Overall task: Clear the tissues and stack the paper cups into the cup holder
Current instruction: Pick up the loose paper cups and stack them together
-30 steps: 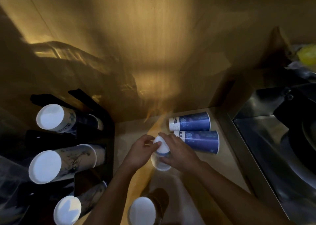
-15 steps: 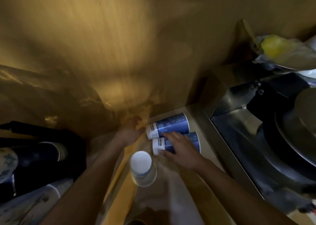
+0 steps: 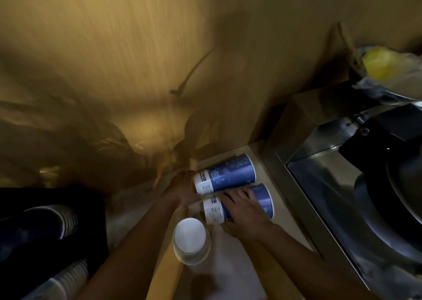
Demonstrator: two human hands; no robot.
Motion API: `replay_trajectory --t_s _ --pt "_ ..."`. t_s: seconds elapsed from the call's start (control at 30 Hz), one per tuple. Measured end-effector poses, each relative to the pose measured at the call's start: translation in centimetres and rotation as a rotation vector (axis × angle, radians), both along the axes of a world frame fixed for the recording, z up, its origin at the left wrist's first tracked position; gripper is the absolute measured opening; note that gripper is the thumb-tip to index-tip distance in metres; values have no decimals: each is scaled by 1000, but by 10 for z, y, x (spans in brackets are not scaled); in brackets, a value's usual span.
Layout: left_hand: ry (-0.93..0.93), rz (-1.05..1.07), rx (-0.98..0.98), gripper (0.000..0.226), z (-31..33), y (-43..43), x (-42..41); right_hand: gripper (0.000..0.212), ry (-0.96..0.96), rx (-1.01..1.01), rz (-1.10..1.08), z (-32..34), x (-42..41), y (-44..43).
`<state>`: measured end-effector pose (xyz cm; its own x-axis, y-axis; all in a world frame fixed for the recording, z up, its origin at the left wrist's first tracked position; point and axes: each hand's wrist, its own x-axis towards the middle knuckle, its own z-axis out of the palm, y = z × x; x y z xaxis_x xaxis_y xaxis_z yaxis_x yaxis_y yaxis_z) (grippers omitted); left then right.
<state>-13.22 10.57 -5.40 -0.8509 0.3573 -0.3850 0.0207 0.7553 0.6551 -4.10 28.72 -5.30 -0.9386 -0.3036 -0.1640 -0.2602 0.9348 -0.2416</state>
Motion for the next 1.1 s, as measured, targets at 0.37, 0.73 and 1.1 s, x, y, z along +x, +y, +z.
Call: replay_trajectory --t_s 0.37,0.73,1.1 --pt "-11 167 258 61 8 -1 9 68 9 16 35 -5 -1 2" --pt "290 248 64 76 66 -17 14 71 66 85 28 -17 -1 1" --pt "168 341 321 58 50 -19 28 70 26 -260 -254 29 -16 22"
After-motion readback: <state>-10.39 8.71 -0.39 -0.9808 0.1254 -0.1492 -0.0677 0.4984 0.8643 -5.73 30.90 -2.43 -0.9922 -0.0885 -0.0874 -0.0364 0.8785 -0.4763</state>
